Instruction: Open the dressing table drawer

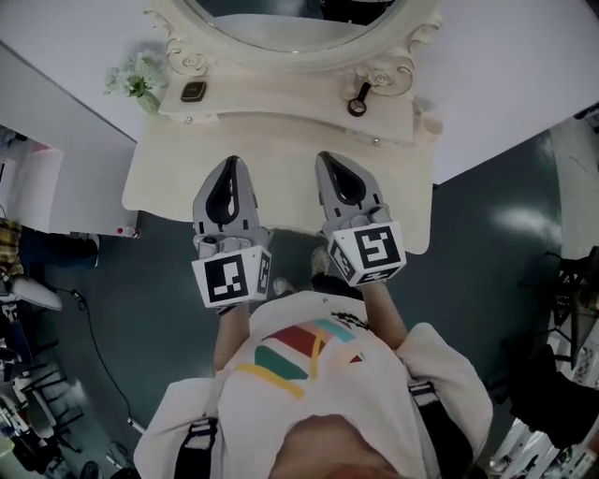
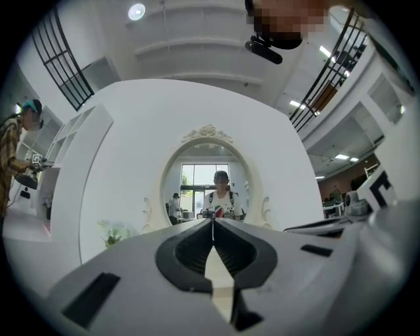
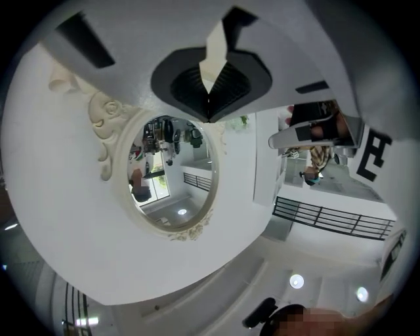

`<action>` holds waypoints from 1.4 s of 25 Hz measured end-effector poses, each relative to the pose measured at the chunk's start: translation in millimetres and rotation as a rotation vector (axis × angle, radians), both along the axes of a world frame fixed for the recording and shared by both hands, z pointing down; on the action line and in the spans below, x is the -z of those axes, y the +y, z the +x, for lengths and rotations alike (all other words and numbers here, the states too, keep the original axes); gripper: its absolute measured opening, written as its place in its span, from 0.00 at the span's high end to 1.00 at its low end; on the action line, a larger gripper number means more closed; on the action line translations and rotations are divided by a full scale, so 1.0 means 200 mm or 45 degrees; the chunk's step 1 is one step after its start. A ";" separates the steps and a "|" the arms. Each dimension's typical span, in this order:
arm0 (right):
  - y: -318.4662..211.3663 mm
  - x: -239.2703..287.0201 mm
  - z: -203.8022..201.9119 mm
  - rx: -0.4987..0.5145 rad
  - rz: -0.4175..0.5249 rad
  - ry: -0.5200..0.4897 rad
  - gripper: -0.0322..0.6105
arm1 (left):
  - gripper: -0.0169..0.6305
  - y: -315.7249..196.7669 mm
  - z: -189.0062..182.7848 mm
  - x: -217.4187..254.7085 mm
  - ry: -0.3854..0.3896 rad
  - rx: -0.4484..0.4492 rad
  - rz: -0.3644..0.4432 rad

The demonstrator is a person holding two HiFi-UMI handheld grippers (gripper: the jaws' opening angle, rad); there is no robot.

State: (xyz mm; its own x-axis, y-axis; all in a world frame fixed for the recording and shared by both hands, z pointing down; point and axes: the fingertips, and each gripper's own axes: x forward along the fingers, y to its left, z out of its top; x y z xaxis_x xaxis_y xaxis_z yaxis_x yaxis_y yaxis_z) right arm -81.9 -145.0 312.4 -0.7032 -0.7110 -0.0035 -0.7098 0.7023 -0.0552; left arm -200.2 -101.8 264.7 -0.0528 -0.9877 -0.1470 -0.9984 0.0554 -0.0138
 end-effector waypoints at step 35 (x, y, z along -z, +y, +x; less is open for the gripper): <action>-0.49 -0.18 0.60 -0.525 -0.096 0.085 0.95 | 0.96 -0.71 0.54 -0.04 -0.022 -0.435 -0.017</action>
